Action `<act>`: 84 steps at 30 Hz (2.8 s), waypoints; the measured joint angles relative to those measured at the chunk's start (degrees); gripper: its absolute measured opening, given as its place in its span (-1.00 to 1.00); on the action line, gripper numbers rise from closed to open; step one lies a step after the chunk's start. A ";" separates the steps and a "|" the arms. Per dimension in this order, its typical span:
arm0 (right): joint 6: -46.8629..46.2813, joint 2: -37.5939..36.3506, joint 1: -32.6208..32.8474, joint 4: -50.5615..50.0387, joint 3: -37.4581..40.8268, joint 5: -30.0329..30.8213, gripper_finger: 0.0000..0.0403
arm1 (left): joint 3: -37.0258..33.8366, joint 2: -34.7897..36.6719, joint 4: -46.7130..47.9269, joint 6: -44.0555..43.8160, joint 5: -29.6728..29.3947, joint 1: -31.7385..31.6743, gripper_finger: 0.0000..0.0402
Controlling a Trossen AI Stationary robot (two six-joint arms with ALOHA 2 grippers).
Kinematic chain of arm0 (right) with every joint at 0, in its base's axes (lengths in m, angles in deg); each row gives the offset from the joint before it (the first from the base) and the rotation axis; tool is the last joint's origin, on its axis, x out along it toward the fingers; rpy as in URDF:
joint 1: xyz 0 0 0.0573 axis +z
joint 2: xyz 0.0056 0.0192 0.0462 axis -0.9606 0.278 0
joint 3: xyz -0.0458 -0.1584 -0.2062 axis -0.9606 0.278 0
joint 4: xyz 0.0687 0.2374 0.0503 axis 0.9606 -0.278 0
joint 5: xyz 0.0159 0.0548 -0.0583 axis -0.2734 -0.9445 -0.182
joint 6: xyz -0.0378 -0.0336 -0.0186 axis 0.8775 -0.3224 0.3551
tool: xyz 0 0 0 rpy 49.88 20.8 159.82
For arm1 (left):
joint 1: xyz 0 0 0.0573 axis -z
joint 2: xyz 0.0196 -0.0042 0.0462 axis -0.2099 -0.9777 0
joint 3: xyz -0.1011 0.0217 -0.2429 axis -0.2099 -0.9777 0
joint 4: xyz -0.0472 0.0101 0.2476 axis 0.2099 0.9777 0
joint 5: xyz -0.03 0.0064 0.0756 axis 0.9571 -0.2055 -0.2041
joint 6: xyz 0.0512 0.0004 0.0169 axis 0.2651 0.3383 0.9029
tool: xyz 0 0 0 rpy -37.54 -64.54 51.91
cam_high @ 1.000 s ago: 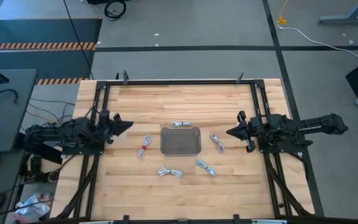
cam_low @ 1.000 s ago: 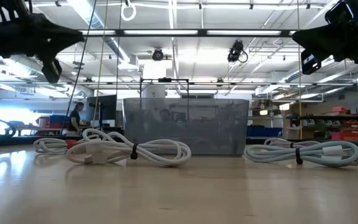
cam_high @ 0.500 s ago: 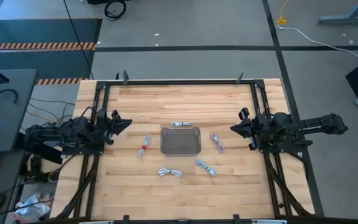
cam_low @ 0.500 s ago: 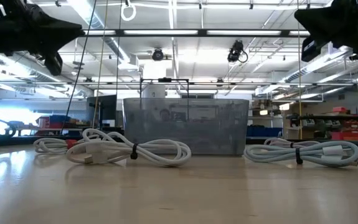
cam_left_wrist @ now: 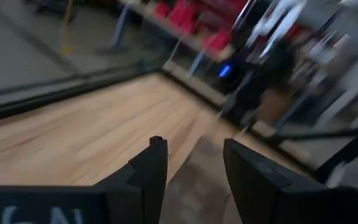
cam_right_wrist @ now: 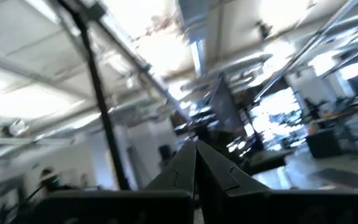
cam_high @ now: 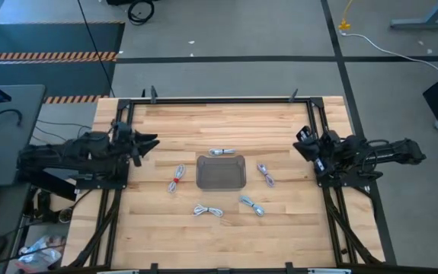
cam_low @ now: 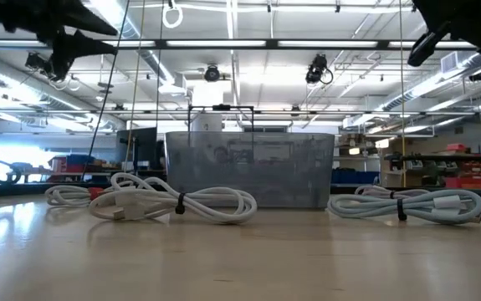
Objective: Pick and place USB-C Cables
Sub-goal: Put the middle white charger cable into the black bin
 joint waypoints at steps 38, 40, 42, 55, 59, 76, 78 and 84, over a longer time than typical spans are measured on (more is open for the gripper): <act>-4.17 -0.02 0.00 11.15 -0.01 0.08 -0.94 | 35.53 -68.96 44.40 -35.21 13.84 4.12 0.07; -4.17 -0.02 0.00 11.17 0.00 -0.06 -0.94 | 35.53 -70.47 43.85 -36.85 13.88 5.13 0.07; -4.20 -0.02 0.00 11.26 -0.02 -0.04 -0.94 | 35.53 -71.85 42.86 -37.84 13.99 6.10 0.07; -4.22 -0.02 0.00 13.78 -0.02 -1.32 -0.94 | 35.21 -75.23 38.98 -43.13 14.73 8.73 0.07; -4.32 -0.03 0.03 15.01 -0.03 -2.13 -0.94 | 33.18 -76.56 35.40 -44.35 14.74 9.25 0.07; -4.66 -0.02 0.03 15.71 -0.04 -4.52 -0.94 | 21.31 -76.72 13.33 -48.47 14.76 9.25 0.05; -4.66 -0.02 0.04 15.86 -0.03 -4.52 -0.94 | 21.34 -76.76 13.67 -48.46 14.78 9.24 -0.01; -4.66 -0.02 0.04 16.15 -0.04 -4.52 -0.94 | 21.37 -76.72 14.24 -47.76 15.00 9.05 -0.41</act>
